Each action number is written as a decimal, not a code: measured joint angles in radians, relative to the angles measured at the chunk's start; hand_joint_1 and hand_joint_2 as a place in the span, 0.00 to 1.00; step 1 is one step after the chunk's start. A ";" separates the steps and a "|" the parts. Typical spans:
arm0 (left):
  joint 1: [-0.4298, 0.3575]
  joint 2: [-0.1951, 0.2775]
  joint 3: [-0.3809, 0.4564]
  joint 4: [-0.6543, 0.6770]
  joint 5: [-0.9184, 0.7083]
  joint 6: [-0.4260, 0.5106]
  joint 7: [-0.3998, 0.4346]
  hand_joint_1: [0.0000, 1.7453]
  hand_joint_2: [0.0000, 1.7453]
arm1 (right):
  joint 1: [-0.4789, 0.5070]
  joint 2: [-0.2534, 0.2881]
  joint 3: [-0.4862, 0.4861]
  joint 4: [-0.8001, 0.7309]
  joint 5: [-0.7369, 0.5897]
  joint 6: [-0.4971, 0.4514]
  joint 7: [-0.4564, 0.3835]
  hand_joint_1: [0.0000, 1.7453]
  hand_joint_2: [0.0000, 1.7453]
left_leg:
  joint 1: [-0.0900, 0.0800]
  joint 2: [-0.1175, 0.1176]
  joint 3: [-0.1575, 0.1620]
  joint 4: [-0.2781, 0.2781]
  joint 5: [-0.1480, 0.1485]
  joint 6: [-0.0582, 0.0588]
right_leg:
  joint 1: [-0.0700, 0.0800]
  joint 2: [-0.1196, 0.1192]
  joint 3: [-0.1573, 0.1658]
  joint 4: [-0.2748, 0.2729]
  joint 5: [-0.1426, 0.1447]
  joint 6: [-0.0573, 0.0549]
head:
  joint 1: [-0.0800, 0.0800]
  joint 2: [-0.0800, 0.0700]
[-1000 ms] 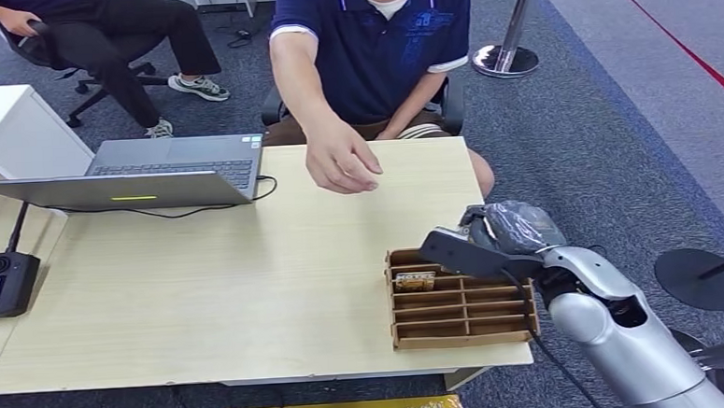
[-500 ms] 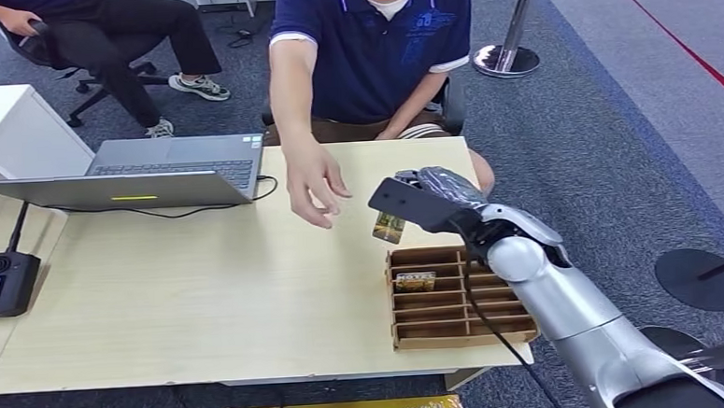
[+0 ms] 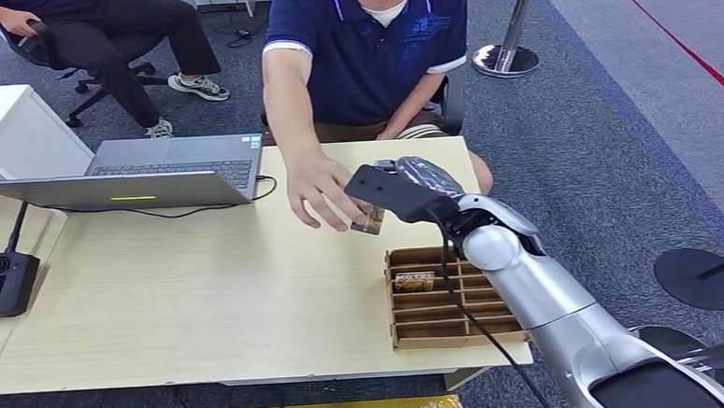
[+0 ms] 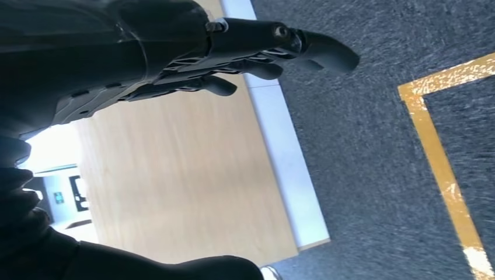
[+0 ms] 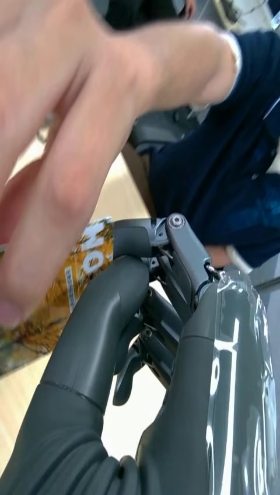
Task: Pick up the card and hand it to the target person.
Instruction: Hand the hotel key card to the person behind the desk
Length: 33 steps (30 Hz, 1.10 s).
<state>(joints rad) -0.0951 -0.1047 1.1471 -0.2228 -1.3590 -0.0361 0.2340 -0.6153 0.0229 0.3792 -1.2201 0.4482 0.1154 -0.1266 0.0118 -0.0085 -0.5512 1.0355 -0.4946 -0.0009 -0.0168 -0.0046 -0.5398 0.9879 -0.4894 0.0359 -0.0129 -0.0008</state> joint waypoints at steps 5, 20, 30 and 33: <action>-0.001 0.000 -0.001 0.000 -0.004 -0.001 -0.003 0.00 1.00 | -0.071 0.055 0.000 0.072 0.004 -0.039 0.002 1.00 1.00 | 0.000 0.000 0.000 0.000 0.000 0.000 | 0.000 0.000 0.000 0.000 0.000 0.000 | 0.000 0.000; -0.003 0.001 -0.023 0.000 -0.030 -0.007 0.013 0.00 1.00 | -0.156 0.133 0.000 0.231 0.034 -0.071 -0.013 0.00 1.00 | 0.000 0.000 0.000 0.000 0.000 0.000 | 0.000 0.000 0.000 0.000 0.000 0.000 | 0.000 0.000; -0.004 0.002 -0.023 0.000 -0.028 -0.007 0.013 0.00 0.50 | -0.162 0.144 0.000 0.266 0.029 -0.062 -0.017 0.50 1.00 | 0.000 0.000 0.000 0.000 0.000 0.000 | 0.000 0.000 0.000 0.000 0.000 0.000 | 0.000 0.000; -0.004 0.002 -0.023 0.000 -0.019 -0.002 0.017 0.00 0.00 | -0.163 0.144 -0.001 0.270 0.025 -0.060 -0.020 1.00 1.00 | 0.000 0.000 0.000 0.000 0.000 0.000 | 0.000 0.000 0.000 0.000 0.000 0.000 | 0.000 0.000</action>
<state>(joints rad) -0.0993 -0.1030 1.1244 -0.2228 -1.3777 -0.0378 0.2508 -0.7779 0.1671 0.3786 -0.9503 0.4734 0.0555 -0.1464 0.0121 -0.0085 -0.5509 1.0356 -0.4943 -0.0013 -0.0165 -0.0046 -0.5398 0.9879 -0.4891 0.0355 -0.0128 -0.0008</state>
